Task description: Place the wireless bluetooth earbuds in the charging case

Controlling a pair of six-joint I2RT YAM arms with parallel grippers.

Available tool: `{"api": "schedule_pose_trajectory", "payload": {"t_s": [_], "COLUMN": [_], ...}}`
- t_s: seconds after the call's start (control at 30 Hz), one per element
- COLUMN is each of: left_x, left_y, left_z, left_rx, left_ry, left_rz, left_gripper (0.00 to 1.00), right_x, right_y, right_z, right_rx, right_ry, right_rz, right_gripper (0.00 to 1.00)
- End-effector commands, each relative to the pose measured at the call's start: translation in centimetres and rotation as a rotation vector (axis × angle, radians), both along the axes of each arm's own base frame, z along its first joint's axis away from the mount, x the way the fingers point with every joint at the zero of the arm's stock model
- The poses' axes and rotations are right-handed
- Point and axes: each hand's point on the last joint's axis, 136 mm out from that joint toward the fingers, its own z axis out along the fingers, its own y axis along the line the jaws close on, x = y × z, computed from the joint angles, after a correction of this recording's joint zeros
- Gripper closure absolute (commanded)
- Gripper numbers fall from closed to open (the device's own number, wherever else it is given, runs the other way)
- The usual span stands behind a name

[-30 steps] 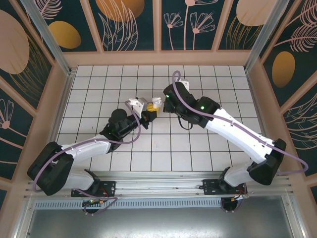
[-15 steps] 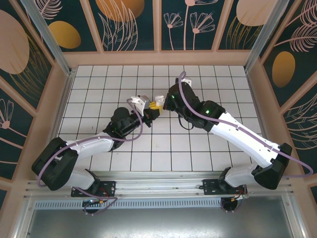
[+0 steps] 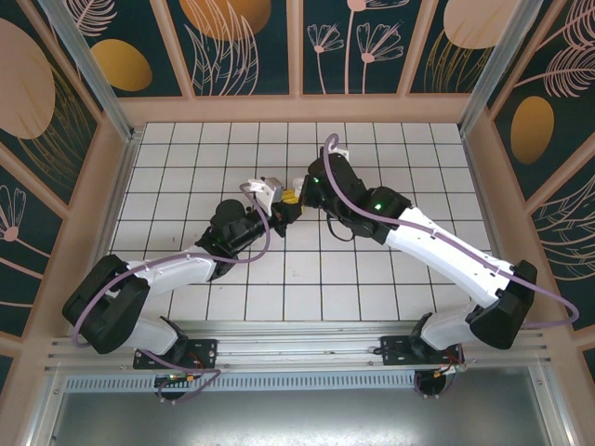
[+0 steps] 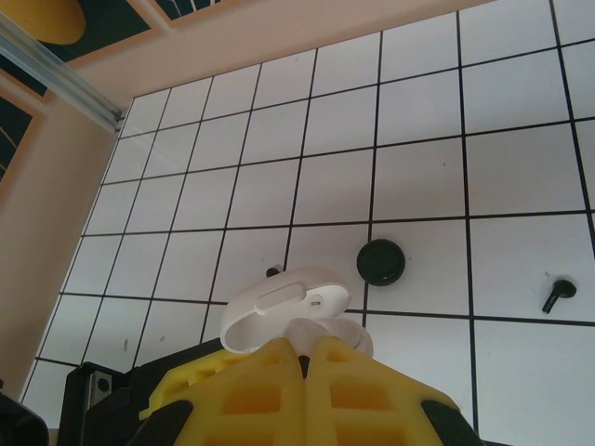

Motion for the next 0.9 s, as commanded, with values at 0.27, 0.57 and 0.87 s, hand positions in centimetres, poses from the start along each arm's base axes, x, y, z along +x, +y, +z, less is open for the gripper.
{"api": "schedule_pose_trajectory", "payload": {"t_s": [0.27,0.57,0.87], "left_x": [-0.10,-0.13,-0.26], "left_y": [-0.90,-1.03,-0.99], "left_z": [2.17,2.08,2.11], "left_rx": [-0.051,-0.055,-0.056], "left_ry": [-0.042,-0.038,-0.037], "left_rz": [-0.032,-0.037,-0.038], "left_gripper": [1.00,1.00,1.00], "right_x": [0.47,0.93,1.21], "right_y": [1.17,1.17,1.07], "right_z": [1.63,1.91,1.00], "right_rx": [0.047,0.039,0.009], "right_ry": [-0.035,-0.056,-0.053], "right_rz": [0.015,0.005,-0.005], "right_gripper": [0.97,0.97,0.97]}}
